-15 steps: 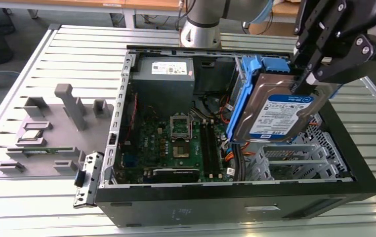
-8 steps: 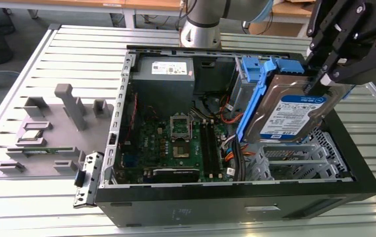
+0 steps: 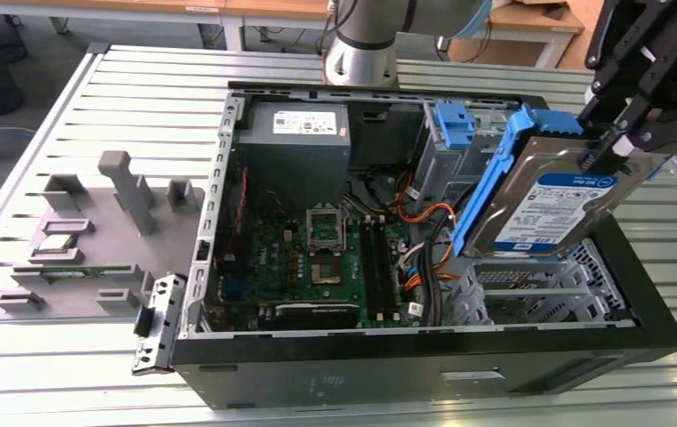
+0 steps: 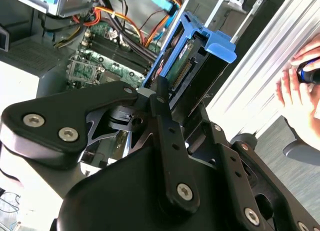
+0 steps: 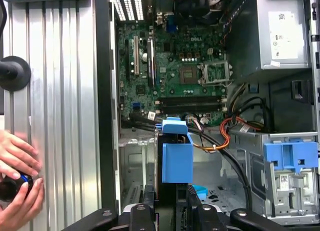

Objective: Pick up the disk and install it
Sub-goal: 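Insert the disk into the insertion slot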

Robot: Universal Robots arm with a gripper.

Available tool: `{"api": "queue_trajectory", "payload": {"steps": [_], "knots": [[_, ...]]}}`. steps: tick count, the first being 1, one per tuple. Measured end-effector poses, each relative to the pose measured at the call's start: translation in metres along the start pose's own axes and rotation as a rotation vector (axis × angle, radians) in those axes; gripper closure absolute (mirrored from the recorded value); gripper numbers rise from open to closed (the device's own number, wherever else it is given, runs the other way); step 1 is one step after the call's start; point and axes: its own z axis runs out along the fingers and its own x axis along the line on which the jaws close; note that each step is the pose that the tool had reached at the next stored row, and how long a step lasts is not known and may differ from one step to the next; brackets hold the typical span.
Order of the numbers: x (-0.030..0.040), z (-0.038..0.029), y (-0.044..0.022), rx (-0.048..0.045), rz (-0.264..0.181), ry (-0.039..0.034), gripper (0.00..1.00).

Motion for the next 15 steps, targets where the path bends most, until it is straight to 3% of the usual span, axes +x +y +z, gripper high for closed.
{"api": "queue_trajectory", "payload": {"steps": [5,15], "knots": [[0.0,0.0005,-0.0134,0.0,0.0,0.0001,0.65],[0.0052,0.0057,-0.0224,-0.0002,-0.01,0.0005,0.65]]}}
